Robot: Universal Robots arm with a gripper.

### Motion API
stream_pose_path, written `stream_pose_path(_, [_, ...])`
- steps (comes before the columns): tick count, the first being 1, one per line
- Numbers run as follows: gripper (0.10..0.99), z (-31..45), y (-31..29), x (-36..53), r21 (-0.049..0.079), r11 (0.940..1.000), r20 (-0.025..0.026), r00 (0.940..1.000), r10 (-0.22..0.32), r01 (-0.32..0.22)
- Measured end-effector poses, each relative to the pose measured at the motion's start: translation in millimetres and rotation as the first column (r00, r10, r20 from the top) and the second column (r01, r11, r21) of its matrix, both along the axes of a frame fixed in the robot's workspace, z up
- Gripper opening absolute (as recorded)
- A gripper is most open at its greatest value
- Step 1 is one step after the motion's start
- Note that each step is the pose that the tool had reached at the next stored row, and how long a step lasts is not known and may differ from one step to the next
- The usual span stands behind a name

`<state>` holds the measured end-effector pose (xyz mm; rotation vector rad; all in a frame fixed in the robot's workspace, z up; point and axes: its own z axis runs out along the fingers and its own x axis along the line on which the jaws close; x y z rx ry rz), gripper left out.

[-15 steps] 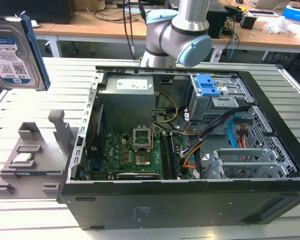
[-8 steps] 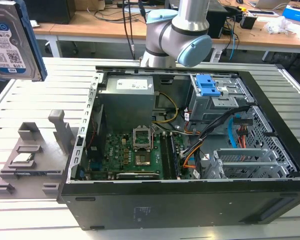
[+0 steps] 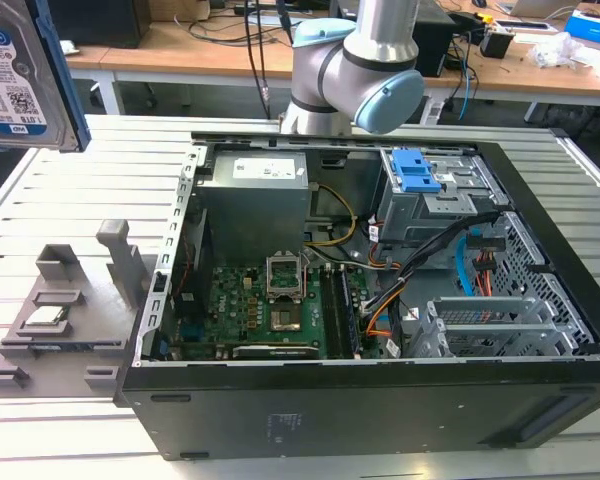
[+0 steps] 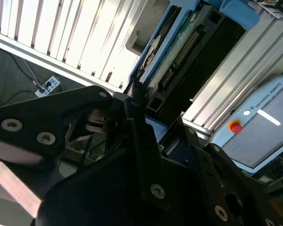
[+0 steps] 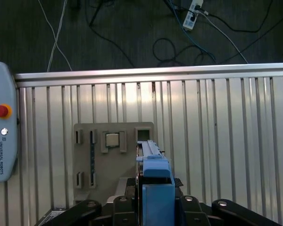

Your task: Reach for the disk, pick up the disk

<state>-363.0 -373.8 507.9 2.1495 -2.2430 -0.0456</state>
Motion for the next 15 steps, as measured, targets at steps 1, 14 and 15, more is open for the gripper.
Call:
stream_pose_path(1, [0.369,0.0,0.0,0.0,0.0,1.0,0.0,1.0,0.0,0.0])
stream_pose_path(14, [0.369,0.2,0.0,24.9,0.0,1.0,-0.0002,1.0,0.0,0.0])
stream_pose_path(15, [0.369,0.2,0.0,27.9,0.0,1.0,-0.0001,1.0,0.0,0.0])
